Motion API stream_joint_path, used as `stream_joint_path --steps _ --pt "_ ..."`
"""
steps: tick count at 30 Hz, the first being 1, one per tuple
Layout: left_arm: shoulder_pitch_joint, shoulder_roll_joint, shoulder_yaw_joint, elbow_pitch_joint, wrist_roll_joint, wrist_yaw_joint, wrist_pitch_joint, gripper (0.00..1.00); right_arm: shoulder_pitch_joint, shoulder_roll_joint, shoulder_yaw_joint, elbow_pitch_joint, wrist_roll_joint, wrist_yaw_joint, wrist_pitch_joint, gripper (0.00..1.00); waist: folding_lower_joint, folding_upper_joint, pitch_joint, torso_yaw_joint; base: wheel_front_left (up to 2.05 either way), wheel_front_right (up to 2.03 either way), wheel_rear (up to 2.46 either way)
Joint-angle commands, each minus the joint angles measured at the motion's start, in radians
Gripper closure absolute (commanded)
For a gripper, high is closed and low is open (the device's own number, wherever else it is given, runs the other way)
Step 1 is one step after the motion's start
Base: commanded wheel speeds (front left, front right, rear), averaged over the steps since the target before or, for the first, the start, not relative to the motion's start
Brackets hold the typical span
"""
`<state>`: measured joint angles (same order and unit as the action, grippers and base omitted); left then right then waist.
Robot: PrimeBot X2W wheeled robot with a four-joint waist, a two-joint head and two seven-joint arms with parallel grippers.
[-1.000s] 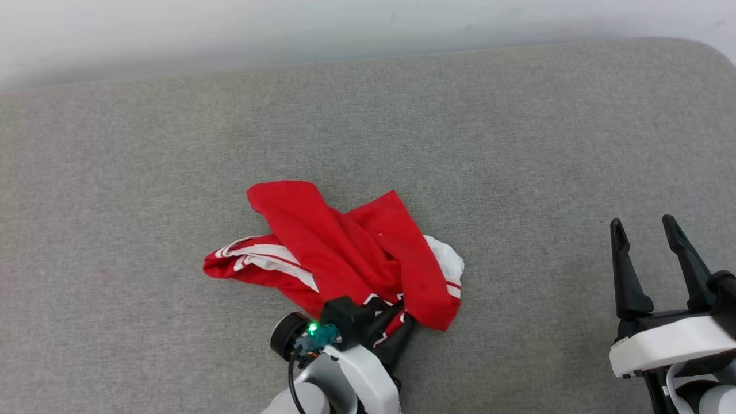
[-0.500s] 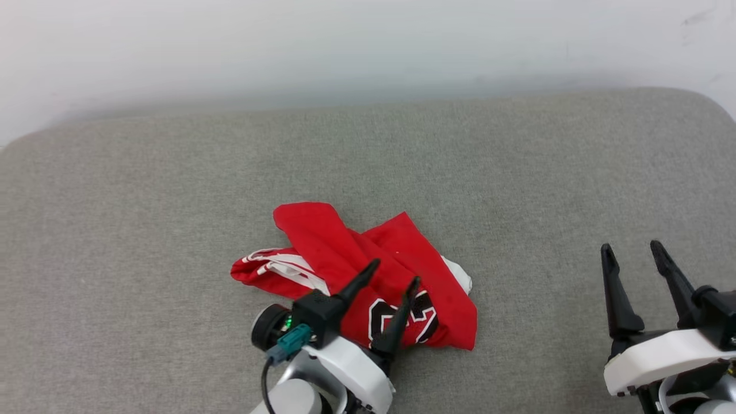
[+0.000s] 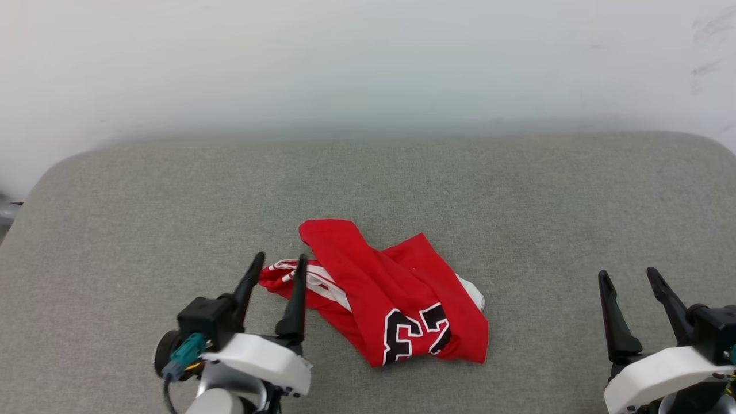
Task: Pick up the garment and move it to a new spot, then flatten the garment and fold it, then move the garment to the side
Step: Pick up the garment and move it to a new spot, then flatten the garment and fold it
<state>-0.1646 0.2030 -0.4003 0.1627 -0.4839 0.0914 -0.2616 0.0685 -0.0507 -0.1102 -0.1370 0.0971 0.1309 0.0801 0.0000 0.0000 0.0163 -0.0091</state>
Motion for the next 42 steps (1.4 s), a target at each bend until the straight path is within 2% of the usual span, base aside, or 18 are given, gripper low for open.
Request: stream_joint_path --steps 1,10,26,34,42 --pt "0.023 0.004 0.019 -0.009 0.006 0.003 -0.004 0.00 0.014 0.001 0.001 -0.007 0.005 0.000 0.002 0.00 0.0000 0.0000 -0.013 0.004 0.00 0.00 0.00" --pt "0.101 0.010 0.132 -0.041 0.040 -0.013 -0.004 0.00 0.033 0.001 0.009 -0.025 0.004 0.000 0.014 0.00 0.0000 0.0000 -0.038 0.010 0.00 0.00 0.00" --pt "0.098 -0.026 0.174 -0.029 0.111 -0.056 -0.004 0.00 0.024 0.001 -0.012 -0.013 -0.006 0.000 0.051 0.00 0.0000 0.0000 -0.027 0.031 0.00 0.00 0.00" --pt "0.069 -0.052 0.194 -0.057 0.138 -0.073 -0.004 0.00 -0.104 -0.005 -0.040 0.122 0.082 0.000 0.218 0.00 0.0000 0.0000 0.019 0.081 0.00 0.00 0.00" --pt "0.034 -0.078 0.214 -0.082 0.166 -0.098 -0.004 0.00 -0.306 -0.077 0.069 0.267 0.167 0.000 0.447 0.00 0.0000 0.0000 0.090 0.134 0.00 0.00 0.00"
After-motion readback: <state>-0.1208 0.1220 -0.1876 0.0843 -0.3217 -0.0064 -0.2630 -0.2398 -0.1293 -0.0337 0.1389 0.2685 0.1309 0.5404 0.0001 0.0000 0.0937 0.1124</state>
